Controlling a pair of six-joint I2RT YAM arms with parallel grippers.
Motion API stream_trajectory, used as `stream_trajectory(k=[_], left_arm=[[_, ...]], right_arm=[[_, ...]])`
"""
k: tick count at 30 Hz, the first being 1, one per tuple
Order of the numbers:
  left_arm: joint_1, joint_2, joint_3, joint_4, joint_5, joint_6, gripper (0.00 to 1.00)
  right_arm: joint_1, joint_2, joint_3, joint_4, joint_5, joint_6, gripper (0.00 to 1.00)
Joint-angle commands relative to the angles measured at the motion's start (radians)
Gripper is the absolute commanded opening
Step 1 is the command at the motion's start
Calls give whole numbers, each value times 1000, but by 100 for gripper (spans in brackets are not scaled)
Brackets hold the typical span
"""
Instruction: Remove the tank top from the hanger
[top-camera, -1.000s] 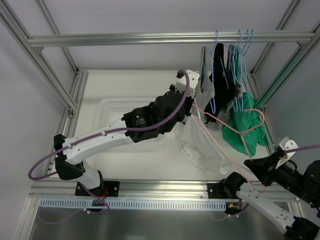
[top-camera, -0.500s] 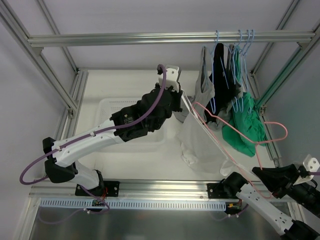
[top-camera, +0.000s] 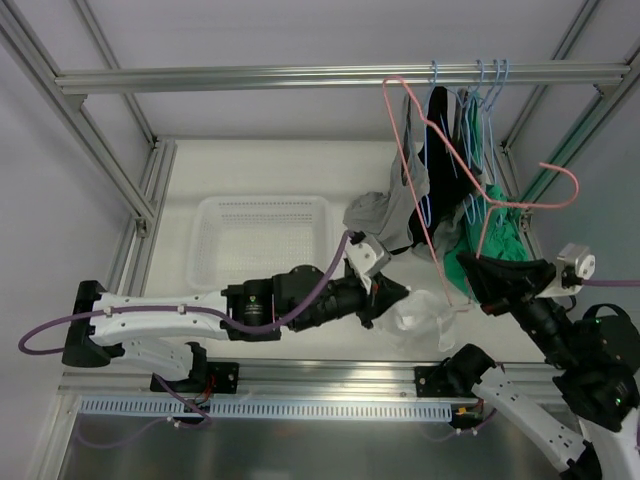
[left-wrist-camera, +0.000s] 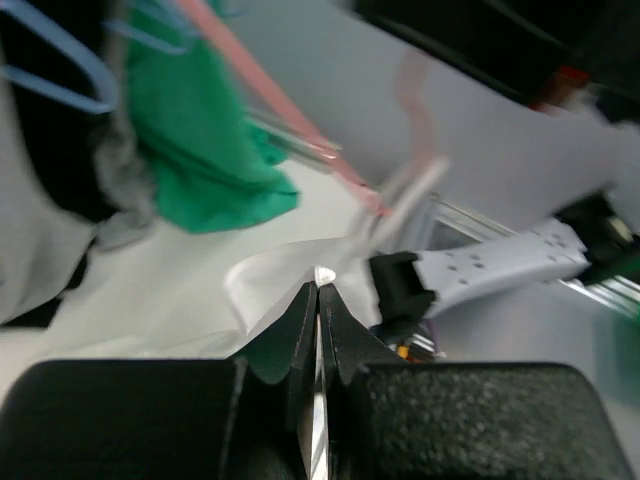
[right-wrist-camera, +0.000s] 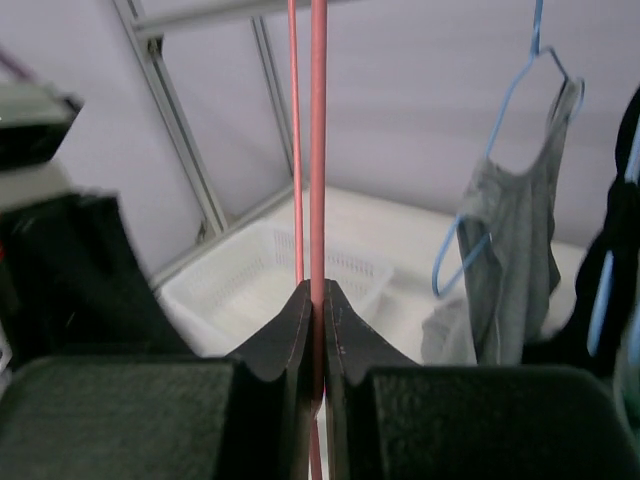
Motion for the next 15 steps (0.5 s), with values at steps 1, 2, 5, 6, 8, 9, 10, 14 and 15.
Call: stream_trajectory(k=[1, 2, 5, 6, 8, 9, 10, 14, 15], left_arm=[[-61, 15, -32, 204, 136, 120, 0], [-71, 18, -68, 219, 144, 117, 0], [-73, 32, -128, 250, 100, 76, 0], [-73, 45, -141, 250, 74, 54, 0], [-75, 70, -168, 224, -62, 20, 0], [-75, 78, -175, 206, -116, -4, 0], [-75, 87, -179, 181, -182, -29, 0], [-73, 145, -214, 86, -339, -105, 0], [-75, 156, -221, 87, -331, -122, 0]], right_arm=[[-5, 79, -87, 521, 42, 49, 0], [-5, 88, -113, 591, 39, 52, 0], [-5, 131, -169, 814, 11, 66, 0], [-5, 143, -166, 860, 2, 69, 0], [-5, 194, -90, 824, -6, 69, 0], [-3, 214, -36, 666, -1, 69, 0], [-5, 234, 25, 553, 0, 61, 0], [-5, 280, 213, 169, 11, 87, 0], [-5, 270, 222, 70, 13, 94, 0]])
